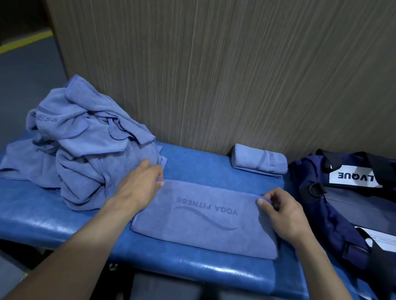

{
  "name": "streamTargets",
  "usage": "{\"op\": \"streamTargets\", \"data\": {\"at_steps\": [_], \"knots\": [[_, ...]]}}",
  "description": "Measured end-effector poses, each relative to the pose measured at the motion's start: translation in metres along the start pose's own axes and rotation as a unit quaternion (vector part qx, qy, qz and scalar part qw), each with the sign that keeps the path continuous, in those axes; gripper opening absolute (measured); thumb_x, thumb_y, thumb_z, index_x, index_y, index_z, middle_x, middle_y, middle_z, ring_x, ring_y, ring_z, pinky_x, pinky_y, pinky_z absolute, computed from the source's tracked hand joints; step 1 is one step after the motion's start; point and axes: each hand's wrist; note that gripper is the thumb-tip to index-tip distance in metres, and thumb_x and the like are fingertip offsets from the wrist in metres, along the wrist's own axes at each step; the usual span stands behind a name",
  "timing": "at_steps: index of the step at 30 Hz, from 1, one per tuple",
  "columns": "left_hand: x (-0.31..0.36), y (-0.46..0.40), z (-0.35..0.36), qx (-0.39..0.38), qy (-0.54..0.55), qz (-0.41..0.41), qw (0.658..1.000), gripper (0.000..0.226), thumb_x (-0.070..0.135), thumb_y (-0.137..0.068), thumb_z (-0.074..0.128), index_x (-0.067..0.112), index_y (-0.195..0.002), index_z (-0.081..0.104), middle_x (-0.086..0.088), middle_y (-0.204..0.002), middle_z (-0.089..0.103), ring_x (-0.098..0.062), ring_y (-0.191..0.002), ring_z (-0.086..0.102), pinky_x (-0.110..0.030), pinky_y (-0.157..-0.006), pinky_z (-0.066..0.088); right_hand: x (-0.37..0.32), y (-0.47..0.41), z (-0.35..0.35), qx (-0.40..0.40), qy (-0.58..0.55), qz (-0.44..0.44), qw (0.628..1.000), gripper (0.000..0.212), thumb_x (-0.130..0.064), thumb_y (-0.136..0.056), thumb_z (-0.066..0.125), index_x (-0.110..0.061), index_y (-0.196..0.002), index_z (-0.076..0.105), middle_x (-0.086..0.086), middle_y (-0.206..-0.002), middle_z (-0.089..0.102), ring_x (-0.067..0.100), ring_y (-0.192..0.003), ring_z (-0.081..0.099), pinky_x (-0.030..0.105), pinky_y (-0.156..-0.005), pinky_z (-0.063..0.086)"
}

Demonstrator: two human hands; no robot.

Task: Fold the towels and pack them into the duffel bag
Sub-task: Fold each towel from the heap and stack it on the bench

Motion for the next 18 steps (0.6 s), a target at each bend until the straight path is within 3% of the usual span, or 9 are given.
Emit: {"op": "streamTargets", "data": {"at_steps": [3, 6, 11, 15, 18], "knots": [[0.001, 0.002, -0.004, -0.017, -0.006, 0.007, 1.000, 0.011, 0.026, -0.100, 0.055, 0.022, -0.091, 0.051, 0.000, -0.103, 0.050, -0.026, -0.090, 0.057, -0.047, -0.083, 0.050, 0.001, 0.001, -0.007, -0.020, -0.097, 0.007, 0.995, 0.018, -0.020, -0.091, 0.074, -0.014, -0.084, 0.058, -0.001, -0.077, 0.067, 0.009, -0.067, 0.054, 0.026, -0.068, 0.044], [0.000, 0.004, -0.008, -0.034, 0.010, 0.012, 0.999, 0.009, 0.025, -0.102, 0.052, 0.022, -0.094, 0.048, 0.002, -0.104, 0.054, -0.024, -0.093, 0.055, -0.041, -0.082, 0.046, 0.001, 0.005, -0.011, -0.011, -0.187, 0.025, 0.982, 0.016, -0.012, -0.090, 0.074, -0.006, -0.090, 0.059, 0.004, -0.075, 0.064, 0.003, -0.063, 0.053, 0.015, -0.064, 0.043], [-0.005, 0.004, -0.023, -0.095, 0.084, 0.057, 0.990, 0.012, 0.022, -0.098, 0.063, 0.021, -0.109, 0.059, 0.004, -0.103, 0.063, -0.018, -0.095, 0.058, -0.028, -0.081, 0.042, -0.001, 0.006, -0.016, 0.016, -0.310, 0.051, 0.949, 0.010, -0.010, -0.091, 0.074, -0.017, -0.097, 0.069, -0.003, -0.077, 0.062, 0.014, -0.077, 0.056, 0.029, -0.075, 0.042], [-0.002, 0.013, -0.043, -0.154, 0.175, 0.079, 0.969, 0.009, 0.018, -0.090, 0.075, 0.023, -0.087, 0.068, 0.018, -0.063, 0.058, -0.004, -0.059, 0.046, -0.017, -0.060, 0.035, -0.009, 0.011, -0.028, 0.026, -0.305, 0.030, 0.951, 0.015, -0.010, -0.093, 0.070, -0.022, -0.102, 0.075, 0.001, -0.088, 0.069, 0.012, -0.085, 0.061, 0.028, -0.081, 0.047], [0.001, 0.024, -0.061, -0.190, 0.291, 0.083, 0.934, 0.012, 0.015, -0.086, 0.080, 0.011, -0.087, 0.069, 0.002, -0.073, 0.057, -0.008, -0.067, 0.047, -0.023, -0.063, 0.038, -0.012, 0.015, -0.040, 0.043, -0.232, 0.003, 0.972, 0.018, -0.009, -0.095, 0.069, -0.025, -0.100, 0.075, -0.001, -0.095, 0.075, 0.010, -0.086, 0.065, 0.022, -0.081, 0.052]]}}
Point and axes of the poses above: each hand's wrist, its own y-axis away from the middle knuckle, its own z-axis out of the palm, x = y × z
